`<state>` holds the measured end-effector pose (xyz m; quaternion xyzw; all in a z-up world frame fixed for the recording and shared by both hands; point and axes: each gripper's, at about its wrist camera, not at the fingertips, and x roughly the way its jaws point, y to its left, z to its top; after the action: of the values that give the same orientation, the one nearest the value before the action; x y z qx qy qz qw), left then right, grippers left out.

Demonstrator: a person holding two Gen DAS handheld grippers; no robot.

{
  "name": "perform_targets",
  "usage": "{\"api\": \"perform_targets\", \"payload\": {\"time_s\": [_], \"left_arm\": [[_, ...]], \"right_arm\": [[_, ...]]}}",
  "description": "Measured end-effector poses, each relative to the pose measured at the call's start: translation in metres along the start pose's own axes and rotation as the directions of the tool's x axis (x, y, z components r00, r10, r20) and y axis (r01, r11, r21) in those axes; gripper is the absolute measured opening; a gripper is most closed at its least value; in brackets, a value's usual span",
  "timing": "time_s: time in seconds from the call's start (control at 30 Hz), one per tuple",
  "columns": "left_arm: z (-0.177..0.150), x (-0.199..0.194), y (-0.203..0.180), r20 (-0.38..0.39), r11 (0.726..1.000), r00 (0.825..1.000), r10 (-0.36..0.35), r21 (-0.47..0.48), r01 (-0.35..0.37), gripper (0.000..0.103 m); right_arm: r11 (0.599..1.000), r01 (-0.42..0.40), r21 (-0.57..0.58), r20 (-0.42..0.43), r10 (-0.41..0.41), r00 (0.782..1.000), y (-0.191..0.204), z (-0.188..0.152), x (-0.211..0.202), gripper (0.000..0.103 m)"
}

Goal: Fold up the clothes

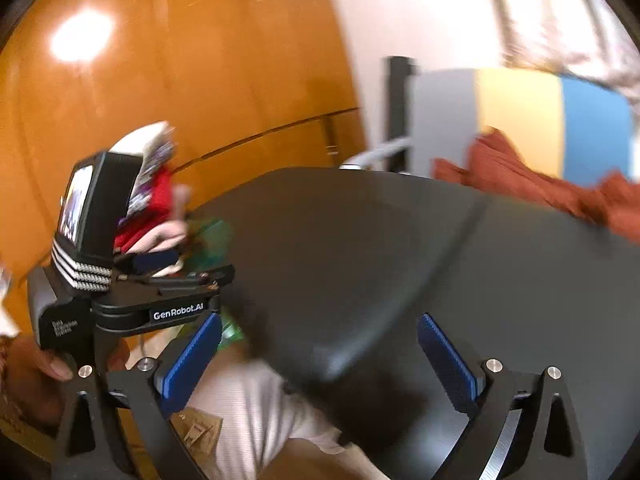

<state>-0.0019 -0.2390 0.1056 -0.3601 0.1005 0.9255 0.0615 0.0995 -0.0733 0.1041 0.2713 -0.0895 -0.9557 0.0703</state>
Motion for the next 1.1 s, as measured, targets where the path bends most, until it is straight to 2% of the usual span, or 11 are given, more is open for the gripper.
{"api": "perform_targets", "payload": {"time_s": [0.1,0.23,0.33,0.43,0.57,0.77,0.87,1.1], "left_arm": [[-0.007,-0.007,0.028,0.010,0.996,0.999,0.047,-0.074,-0.047,0.079],[-0.013,-0.015,0.056,0.006,0.980,0.989,0.148,-0.137,-0.145,0.075],[-0.019,-0.022,0.076,0.023,0.955,0.973,0.230,-0.197,-0.221,0.074],[-0.024,-0.032,0.097,0.035,0.934,0.967,0.252,-0.270,-0.234,0.074],[-0.028,-0.036,0.123,0.014,0.898,0.950,0.311,-0.332,-0.289,0.074],[-0.042,-0.038,0.153,-0.044,0.854,0.937,0.346,-0.399,-0.334,0.074],[-0.046,-0.038,0.164,-0.064,0.836,0.937,0.345,-0.433,-0.337,0.074],[-0.052,-0.033,0.172,-0.079,0.829,0.947,0.312,-0.464,-0.312,0.070]], "right_arm": [[0.996,-0.059,-0.060,-0.010,0.058,0.998,0.024,0.008,0.013,0.099],[0.981,-0.137,-0.138,-0.028,0.134,0.991,0.055,0.018,0.030,0.100],[0.966,-0.193,-0.170,-0.039,0.189,0.981,0.076,0.027,0.040,0.100],[0.950,-0.246,-0.194,-0.051,0.241,0.969,0.100,0.034,0.046,0.101],[0.930,-0.272,-0.246,-0.075,0.262,0.962,0.130,0.041,0.054,0.101],[0.910,-0.322,-0.262,-0.110,0.304,0.946,0.161,0.043,0.064,0.101],[0.902,-0.350,-0.254,-0.123,0.329,0.936,0.172,0.041,0.067,0.101],[0.892,-0.343,-0.295,-0.121,0.321,0.939,0.189,0.032,0.065,0.101]]}}
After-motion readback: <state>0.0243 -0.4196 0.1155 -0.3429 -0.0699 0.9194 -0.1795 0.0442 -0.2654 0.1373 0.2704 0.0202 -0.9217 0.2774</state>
